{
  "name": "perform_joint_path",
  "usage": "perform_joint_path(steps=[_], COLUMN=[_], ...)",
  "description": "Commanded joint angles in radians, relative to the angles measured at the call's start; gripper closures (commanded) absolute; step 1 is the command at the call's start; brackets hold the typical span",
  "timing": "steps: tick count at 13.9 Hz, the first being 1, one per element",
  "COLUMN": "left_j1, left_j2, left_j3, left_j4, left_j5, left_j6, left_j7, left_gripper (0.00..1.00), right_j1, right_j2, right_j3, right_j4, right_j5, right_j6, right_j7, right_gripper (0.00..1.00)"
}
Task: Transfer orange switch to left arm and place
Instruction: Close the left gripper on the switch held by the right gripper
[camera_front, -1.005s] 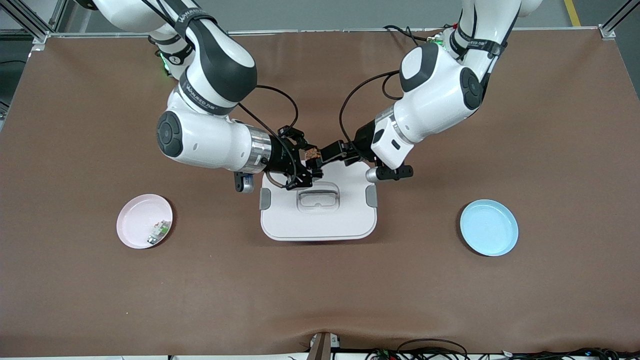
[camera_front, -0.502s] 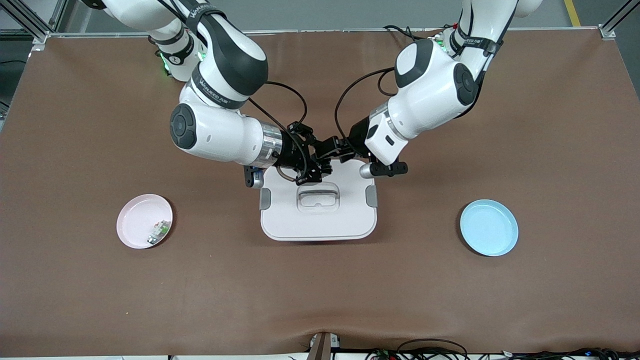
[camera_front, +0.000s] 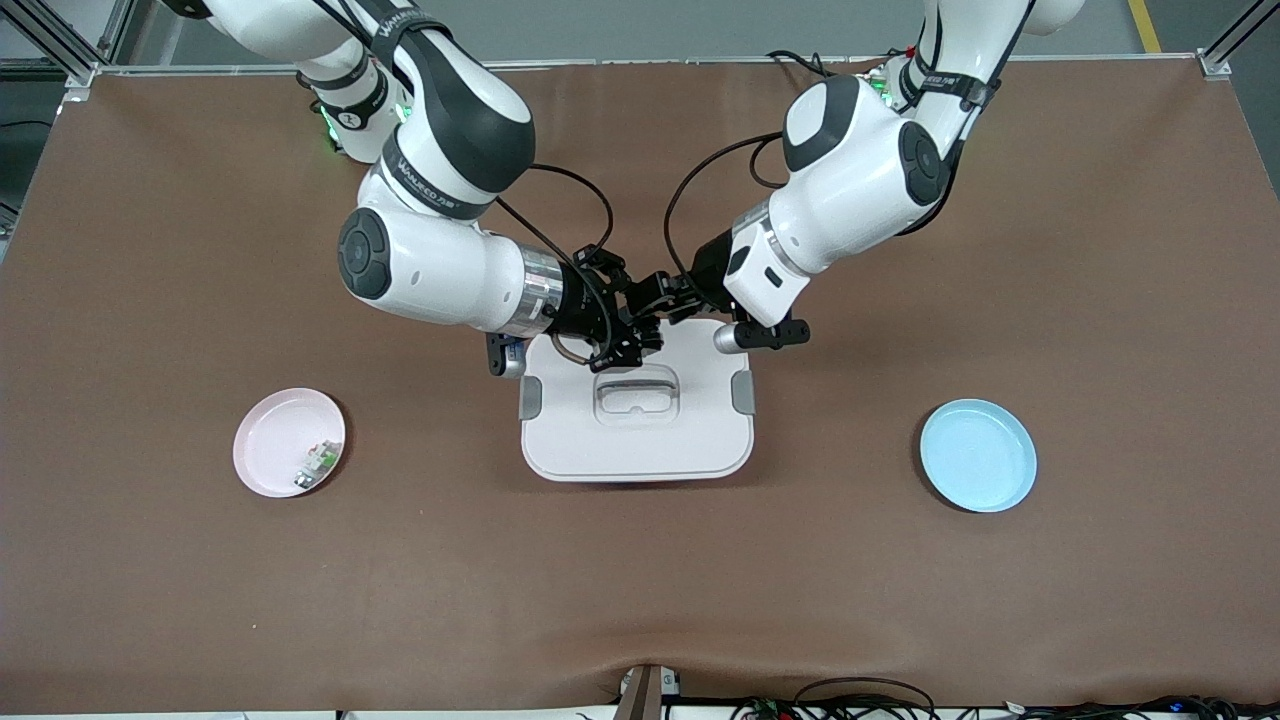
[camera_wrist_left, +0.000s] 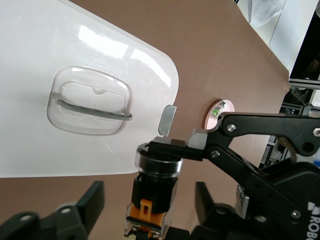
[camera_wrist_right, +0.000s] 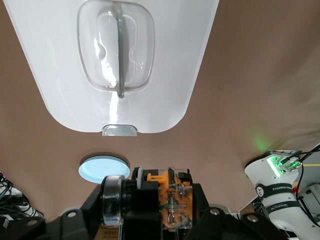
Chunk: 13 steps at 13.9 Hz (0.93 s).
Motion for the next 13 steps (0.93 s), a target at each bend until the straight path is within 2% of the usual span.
perform_joint_path(steps=[1,4,5,13], left_j1=[-0.006,-0.006,-0.006,-0.004], left_j2=[-0.003,-0.003,-0.003,-0.003], left_j3=[0.001,0.000,0.001,0.001], left_j4=[-0.004,-0.004,-0.004,-0.004], left_j5=[0.010,0.010,0.010,0.010], left_j6=[0.016,0.016,0.016,0.016], left_j7=[-0.021,-0.037,-0.038,-0.040], left_gripper=[0.74,0.95,0.98,0.98], right_j1=[-0.004,-0.006,-0.006,-0.009], right_j2=[-0.015,-0.014,-0.014,-0.015], right_j3=[0.000,0.000,0.000,0.000], right_j4=[-0.010,-0.002,-0.002,0.001], right_j5=[0.002,0.003,0.003,0.012], right_j6=[0.005,0.005,0.005,0.005], right_j7=[0.022,0.024,0.024,0.036], right_gripper=[1.00,1.00,1.00,1.00])
